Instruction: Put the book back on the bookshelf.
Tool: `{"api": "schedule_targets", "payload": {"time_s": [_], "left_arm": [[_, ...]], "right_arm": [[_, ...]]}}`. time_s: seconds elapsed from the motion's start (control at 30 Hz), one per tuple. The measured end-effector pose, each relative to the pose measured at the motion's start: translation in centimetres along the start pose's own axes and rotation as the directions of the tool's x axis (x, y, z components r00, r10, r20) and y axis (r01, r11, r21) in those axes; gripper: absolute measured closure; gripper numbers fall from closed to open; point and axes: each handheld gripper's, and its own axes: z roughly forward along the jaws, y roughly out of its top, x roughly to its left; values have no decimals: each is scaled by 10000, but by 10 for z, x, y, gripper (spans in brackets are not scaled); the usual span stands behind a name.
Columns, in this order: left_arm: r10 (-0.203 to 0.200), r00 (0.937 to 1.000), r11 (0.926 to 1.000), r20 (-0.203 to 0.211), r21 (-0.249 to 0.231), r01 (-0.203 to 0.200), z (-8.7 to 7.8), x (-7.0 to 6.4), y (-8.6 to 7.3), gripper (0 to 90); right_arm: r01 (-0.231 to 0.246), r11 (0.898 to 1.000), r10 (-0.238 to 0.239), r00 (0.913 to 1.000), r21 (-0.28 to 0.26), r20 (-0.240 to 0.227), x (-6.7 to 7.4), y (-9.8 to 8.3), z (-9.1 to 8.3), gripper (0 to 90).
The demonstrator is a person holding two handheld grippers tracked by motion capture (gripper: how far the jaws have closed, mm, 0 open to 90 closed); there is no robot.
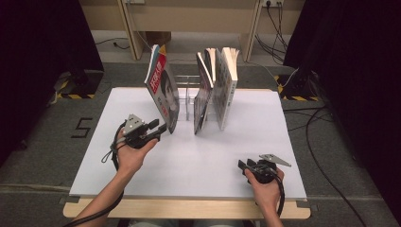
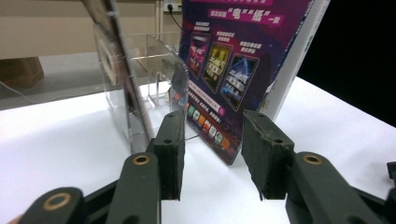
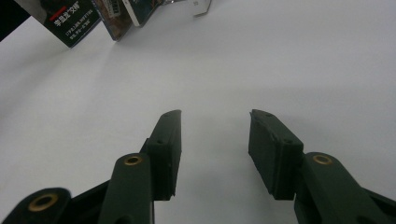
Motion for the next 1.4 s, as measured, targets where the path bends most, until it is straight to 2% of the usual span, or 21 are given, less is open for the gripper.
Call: {"api": "schedule_targets", "payload": {"time_s": [0.93,1.17,1.4], "left_arm": [[-279,9961,9992,-833,253,301,-41,33,-38,570],[-338,9935,9987,-1091,344,378,-50,41,-49,565],[-519,9872,9972,-1507,448,593,-63,55,-64,563]], "right_arm": [[-9,10000,9,10000,-19,-3,1,0,0,551],[4,10000,-4,10000,-71,16,0,0,-1,551],[15,10000,-15,10000,-61,8,1,0,-1,551]]}}
